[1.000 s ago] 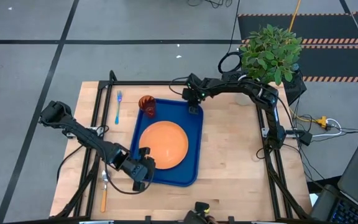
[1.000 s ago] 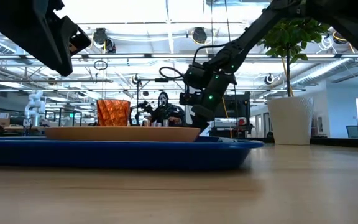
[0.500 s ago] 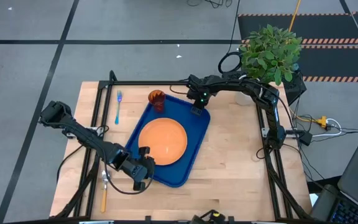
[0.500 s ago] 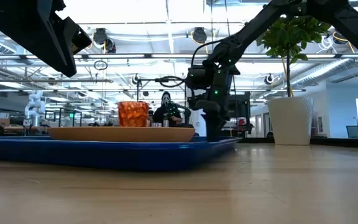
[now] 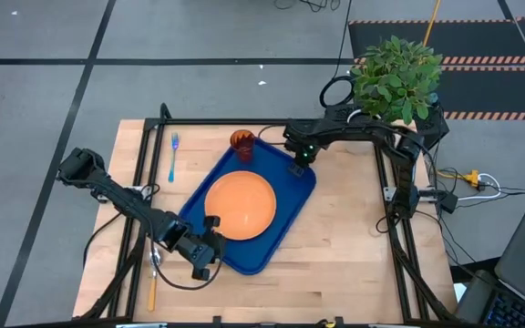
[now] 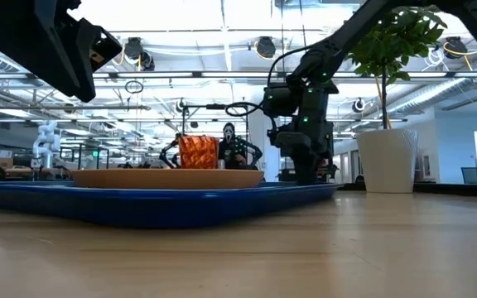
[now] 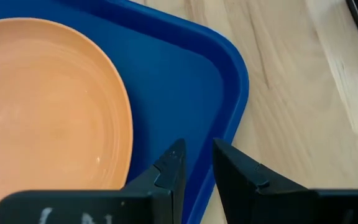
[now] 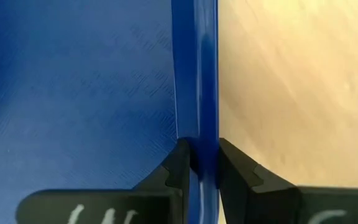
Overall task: Pick and place plate/cup/fork/spoon on tray
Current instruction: Adjust the blue tray
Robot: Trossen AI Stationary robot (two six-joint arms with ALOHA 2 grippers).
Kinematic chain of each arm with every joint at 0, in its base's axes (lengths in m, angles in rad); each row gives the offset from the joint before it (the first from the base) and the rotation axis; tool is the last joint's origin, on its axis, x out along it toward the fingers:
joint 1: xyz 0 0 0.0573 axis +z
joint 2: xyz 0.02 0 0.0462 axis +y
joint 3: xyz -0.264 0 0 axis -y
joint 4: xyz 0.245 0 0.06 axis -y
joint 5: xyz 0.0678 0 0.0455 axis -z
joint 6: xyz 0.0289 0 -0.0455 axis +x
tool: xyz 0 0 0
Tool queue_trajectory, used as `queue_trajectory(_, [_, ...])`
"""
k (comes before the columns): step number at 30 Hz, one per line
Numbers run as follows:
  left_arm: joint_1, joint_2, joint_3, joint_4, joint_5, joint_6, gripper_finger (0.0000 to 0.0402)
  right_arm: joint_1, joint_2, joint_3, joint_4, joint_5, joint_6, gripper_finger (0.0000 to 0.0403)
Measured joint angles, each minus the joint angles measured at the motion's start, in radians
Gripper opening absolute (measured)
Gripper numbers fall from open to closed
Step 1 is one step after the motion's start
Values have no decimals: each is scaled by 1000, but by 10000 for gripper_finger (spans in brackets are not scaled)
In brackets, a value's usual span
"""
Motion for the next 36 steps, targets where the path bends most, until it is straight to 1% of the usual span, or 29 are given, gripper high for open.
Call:
queue_trajectory(6, [0, 0, 0, -11, -11, 4, 81, 26, -165, -159, 62, 18, 97, 38])
queue_trajectory(11, [-7, 0, 0, -17, -56, 3, 81, 64, -326, -356, 141, 18, 217, 37])
queue_trajectory(16, [-12, 0, 0, -25, -59, -23, 81, 154, -470, -570, 247, 17, 390, 35])
queue_trajectory(20, [-20, 0, 0, -64, -59, -65, 81, 258, -575, -690, 340, 20, 541, 34])
queue_trajectory(23, [-27, 0, 0, -104, -59, -135, 81, 340, -644, -741, 370, 36, 643, 30])
queue_trajectory(28, [-68, 0, 0, -168, -58, -262, 81, 453, -708, -774, 349, 82, 776, 28])
queue_trajectory(31, [-108, 0, 0, -200, -58, -326, 81, 515, -720, -790, 344, 112, 855, 28])
queue_trajectory(33, [-136, 0, 0, -218, -58, -368, 81, 559, -721, -796, 344, 151, 902, 28])
queue_trajectory(36, [-179, 0, 0, -221, -58, -430, 81, 602, -722, -798, 345, 190, 956, 28])
